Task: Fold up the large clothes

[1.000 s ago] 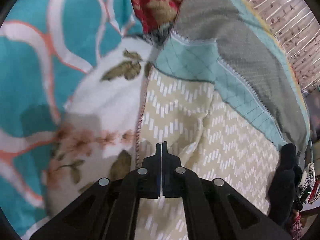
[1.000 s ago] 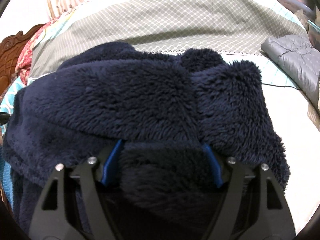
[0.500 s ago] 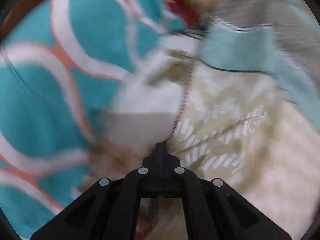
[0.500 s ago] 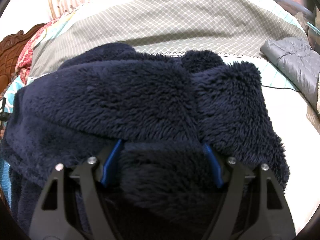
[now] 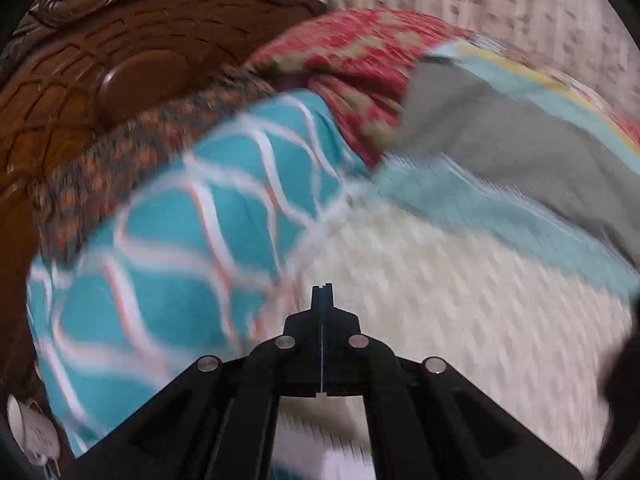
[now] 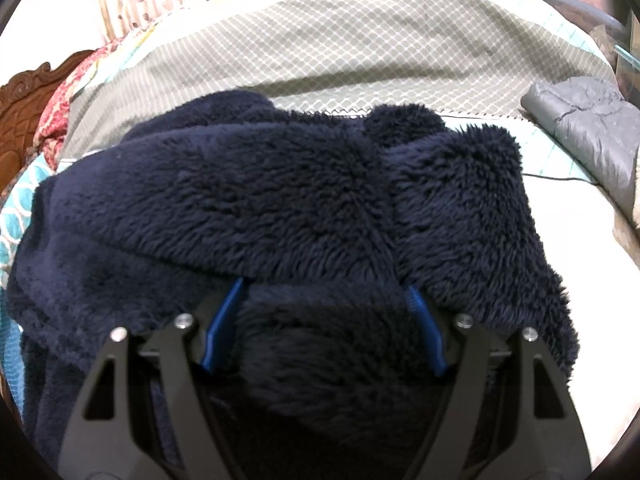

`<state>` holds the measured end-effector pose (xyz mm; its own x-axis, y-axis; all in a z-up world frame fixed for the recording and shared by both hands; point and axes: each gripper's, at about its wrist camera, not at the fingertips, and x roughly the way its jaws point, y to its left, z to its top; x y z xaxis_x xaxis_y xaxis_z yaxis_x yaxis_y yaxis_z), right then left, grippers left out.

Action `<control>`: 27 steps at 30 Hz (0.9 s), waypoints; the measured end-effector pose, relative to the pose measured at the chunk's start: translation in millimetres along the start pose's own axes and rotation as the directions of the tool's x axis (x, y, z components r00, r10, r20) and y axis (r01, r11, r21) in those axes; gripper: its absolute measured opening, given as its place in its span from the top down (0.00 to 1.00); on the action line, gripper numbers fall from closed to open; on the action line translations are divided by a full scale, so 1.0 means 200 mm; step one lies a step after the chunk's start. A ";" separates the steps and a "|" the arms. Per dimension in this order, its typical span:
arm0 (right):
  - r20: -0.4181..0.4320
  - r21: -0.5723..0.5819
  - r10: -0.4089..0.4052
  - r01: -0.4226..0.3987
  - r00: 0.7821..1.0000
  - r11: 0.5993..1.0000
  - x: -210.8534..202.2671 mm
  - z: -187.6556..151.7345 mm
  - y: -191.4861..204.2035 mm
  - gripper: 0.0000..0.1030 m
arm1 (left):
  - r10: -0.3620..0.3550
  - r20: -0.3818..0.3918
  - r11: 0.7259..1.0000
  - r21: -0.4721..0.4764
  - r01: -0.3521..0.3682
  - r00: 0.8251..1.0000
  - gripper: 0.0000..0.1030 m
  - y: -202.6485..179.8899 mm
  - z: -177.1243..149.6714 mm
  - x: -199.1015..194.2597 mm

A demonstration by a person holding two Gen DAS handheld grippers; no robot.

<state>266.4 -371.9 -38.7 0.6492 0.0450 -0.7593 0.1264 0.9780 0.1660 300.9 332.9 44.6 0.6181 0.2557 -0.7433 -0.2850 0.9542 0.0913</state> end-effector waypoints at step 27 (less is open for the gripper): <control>0.031 0.046 0.162 -0.163 0.986 0.986 -1.16 -0.89 -0.10 0.30 | -0.474 -0.236 0.873 -0.002 0.487 0.848 0.72 -0.61 -1.01 -0.93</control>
<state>-20.8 -364.7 21.5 0.6839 0.1962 -0.7027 0.0535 0.9471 0.3165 72.8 137.8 37.9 0.4869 -0.2718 -0.8301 0.0506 0.9575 -0.2839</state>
